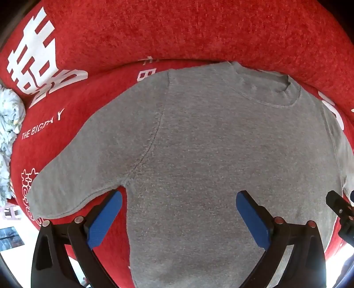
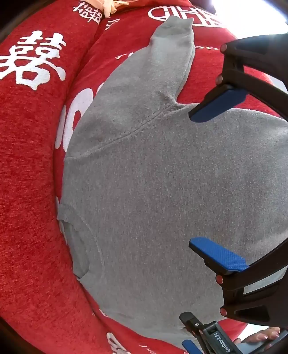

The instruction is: Fold small clothes

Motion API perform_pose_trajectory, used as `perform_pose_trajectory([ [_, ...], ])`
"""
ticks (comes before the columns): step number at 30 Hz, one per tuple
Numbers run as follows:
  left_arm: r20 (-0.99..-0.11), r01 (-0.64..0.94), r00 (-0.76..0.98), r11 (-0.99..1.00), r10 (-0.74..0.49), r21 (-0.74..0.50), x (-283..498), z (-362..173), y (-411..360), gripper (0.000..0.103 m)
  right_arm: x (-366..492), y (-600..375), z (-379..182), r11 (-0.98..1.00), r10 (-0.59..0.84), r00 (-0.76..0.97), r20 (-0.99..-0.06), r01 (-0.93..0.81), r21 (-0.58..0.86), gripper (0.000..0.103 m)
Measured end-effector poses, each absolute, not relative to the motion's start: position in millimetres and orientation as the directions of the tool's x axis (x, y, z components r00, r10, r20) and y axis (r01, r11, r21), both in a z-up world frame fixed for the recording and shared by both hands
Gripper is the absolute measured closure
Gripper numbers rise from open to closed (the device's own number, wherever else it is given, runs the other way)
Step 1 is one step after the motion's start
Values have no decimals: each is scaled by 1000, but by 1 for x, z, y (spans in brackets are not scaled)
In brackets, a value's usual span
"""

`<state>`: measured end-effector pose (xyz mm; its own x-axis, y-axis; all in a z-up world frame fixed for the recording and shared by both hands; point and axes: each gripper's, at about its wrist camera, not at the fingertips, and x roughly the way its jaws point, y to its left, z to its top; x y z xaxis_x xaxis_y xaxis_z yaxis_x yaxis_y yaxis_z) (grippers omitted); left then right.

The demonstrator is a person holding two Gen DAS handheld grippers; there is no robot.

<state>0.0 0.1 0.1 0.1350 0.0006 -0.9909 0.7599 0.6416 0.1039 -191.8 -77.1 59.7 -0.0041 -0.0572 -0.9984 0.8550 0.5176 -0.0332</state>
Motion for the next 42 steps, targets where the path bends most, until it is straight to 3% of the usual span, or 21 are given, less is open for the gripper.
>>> perform_pose_trajectory([
  [42, -986, 759, 164, 643, -37, 102, 3, 1, 13, 0, -182, -73, 63, 526, -58, -4, -998, 850, -34, 0],
])
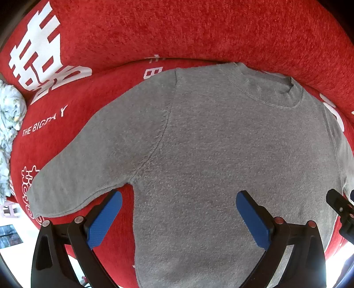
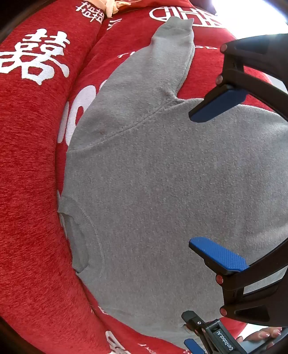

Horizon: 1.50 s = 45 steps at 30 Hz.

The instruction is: Fold small clothes

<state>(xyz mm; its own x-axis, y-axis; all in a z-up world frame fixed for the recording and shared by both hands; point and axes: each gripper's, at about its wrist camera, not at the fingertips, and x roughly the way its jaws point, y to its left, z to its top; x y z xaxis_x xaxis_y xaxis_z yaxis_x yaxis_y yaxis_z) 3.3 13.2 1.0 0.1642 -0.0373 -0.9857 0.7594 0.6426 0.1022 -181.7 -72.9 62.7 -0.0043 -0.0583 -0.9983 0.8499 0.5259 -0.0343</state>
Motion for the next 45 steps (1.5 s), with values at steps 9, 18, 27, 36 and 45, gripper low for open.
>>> perform_pose_trajectory([
  [9, -986, 759, 165, 643, -35, 104, 4, 1, 13, 0, -182, -71, 63, 524, -60, 0, -998, 851, -32, 0],
  [18, -984, 761, 173, 640, -41, 107, 1, 5, 19, 0, -184, -70, 63, 525, -59, 1, -998, 850, -30, 0],
  [27, -992, 764, 128, 639, -16, 88, -1, 3, 19, 0, -184, -68, 63, 528, -58, 1, -998, 849, -30, 0],
  [36, -993, 766, 117, 636, -2, 90, -1, 1, 21, 0, -183, -65, 62, 525, -56, -1, -998, 850, -31, 0],
  [45, -993, 764, 120, 638, 2, 94, 6, -2, 24, 0, -182, -63, 63, 525, -53, 3, -999, 851, -25, 0],
])
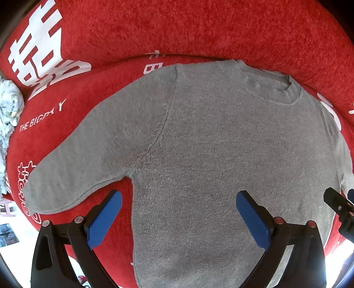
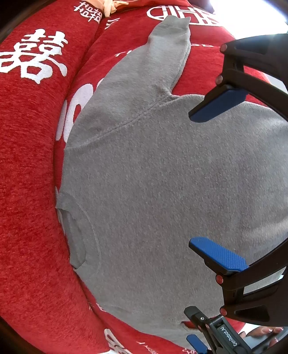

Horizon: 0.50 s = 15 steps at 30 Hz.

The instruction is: Fold small clothes

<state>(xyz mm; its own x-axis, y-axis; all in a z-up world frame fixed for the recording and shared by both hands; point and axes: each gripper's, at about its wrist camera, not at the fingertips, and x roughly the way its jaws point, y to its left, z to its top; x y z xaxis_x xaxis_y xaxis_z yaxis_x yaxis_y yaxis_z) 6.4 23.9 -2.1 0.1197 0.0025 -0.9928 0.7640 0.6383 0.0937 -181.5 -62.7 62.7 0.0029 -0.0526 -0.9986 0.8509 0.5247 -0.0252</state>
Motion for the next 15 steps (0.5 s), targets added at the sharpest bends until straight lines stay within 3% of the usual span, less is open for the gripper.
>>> perform_pose_trajectory([
  [15, -994, 716, 68, 698, -81, -8, 37, -4, 67, 0, -159, -38, 69, 560, -41, 43, -998, 828, 13, 0],
])
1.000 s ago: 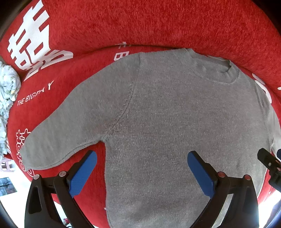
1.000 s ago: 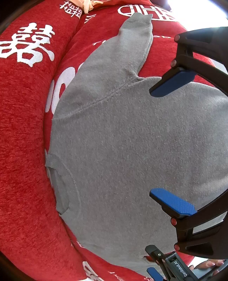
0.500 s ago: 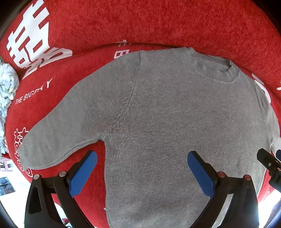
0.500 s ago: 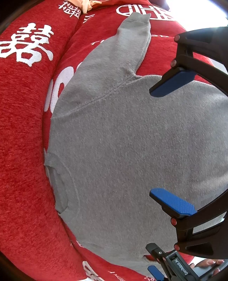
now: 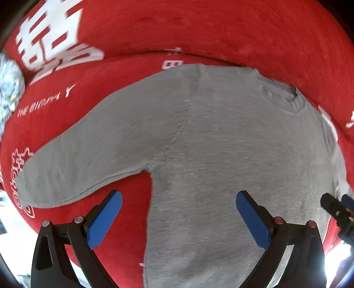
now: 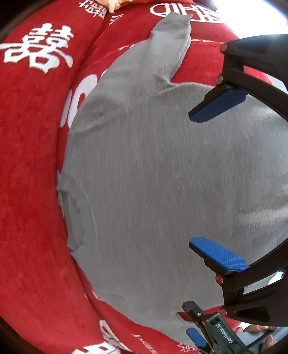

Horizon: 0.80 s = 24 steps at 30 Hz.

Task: Fold small clothes
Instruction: 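Grasp the sleeve cuff nearest the left tool with the left gripper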

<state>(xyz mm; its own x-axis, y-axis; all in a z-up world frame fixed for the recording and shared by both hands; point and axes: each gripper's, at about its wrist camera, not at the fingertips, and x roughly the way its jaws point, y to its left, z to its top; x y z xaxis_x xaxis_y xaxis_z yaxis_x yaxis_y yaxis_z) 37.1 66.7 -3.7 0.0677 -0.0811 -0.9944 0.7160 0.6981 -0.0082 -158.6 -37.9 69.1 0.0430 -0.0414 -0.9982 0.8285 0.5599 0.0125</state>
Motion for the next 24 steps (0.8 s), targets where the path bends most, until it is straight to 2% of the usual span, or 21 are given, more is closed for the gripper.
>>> perform_pose_trajectory([
  [3, -992, 671, 65, 740, -104, -34, 56, -3, 96, 0, -145, -22, 67, 592, -23, 55, -998, 805, 31, 0],
  [7, -980, 559, 32, 816, -198, -147, 87, -12, 149, 0, -123, 7, 59, 643, 15, 67, -998, 763, 61, 0],
  [15, -918, 166, -28, 904, -395, -393, 150, -65, 259, 0, -88, 55, 45, 723, 88, 77, -993, 681, 117, 0],
  [18, -886, 66, -16, 884, -464, -464, 162, -77, 272, 0, -79, 66, 46, 741, 98, 89, -991, 658, 133, 0],
  [24, -828, -16, 30, 828, -559, -560, 187, -77, 283, 0, -63, 79, 50, 767, 94, 110, -989, 625, 143, 0],
])
